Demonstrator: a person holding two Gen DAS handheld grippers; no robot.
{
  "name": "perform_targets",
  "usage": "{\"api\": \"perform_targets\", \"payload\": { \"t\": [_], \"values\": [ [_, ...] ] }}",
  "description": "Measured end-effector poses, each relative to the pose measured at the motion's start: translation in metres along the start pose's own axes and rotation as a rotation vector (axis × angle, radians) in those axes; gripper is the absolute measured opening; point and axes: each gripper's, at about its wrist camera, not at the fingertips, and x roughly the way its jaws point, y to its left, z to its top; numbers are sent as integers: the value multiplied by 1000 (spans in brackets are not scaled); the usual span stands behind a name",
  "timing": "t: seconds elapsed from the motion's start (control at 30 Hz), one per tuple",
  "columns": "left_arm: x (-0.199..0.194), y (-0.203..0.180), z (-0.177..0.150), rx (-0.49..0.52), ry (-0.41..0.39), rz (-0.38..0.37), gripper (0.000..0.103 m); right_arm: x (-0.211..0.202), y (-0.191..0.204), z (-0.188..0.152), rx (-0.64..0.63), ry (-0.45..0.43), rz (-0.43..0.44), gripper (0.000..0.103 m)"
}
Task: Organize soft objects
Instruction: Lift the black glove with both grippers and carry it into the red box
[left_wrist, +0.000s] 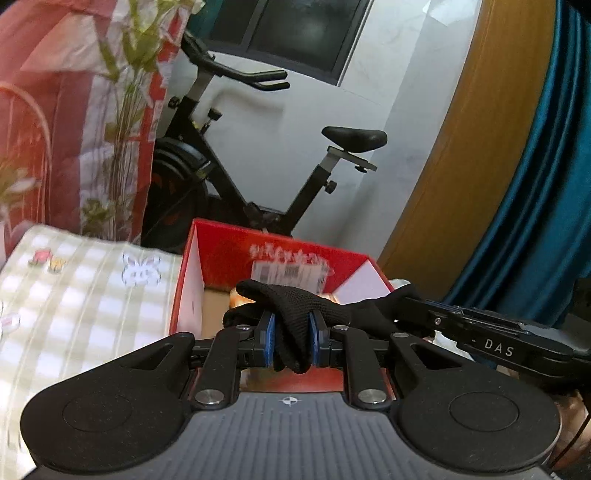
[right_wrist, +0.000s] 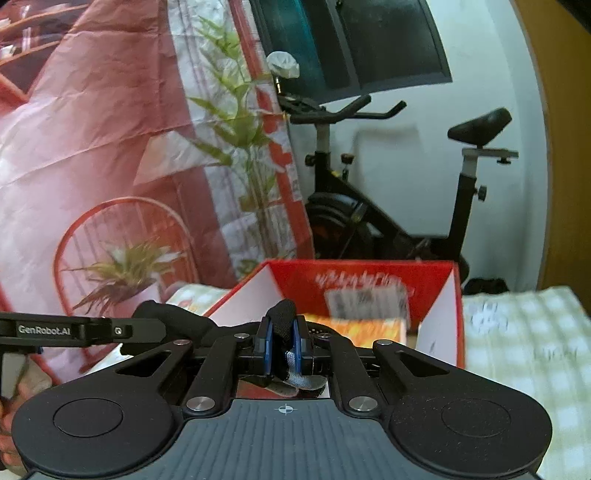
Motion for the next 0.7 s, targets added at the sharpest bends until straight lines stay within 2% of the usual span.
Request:
{"api": "perform_targets", "payload": {
  "t": [0.27, 0.53, 0.7],
  "values": [
    [54, 3, 25, 31, 58, 41, 20, 59, -30, 17, 20, 63, -48, 10],
    [103, 12, 21, 56, 183, 68, 20, 110, -50, 1, 27, 177, -101, 10],
    [120, 20, 19, 63, 228, 91, 20, 126, -54, -7, 13, 215, -120, 10]
  ]
}}
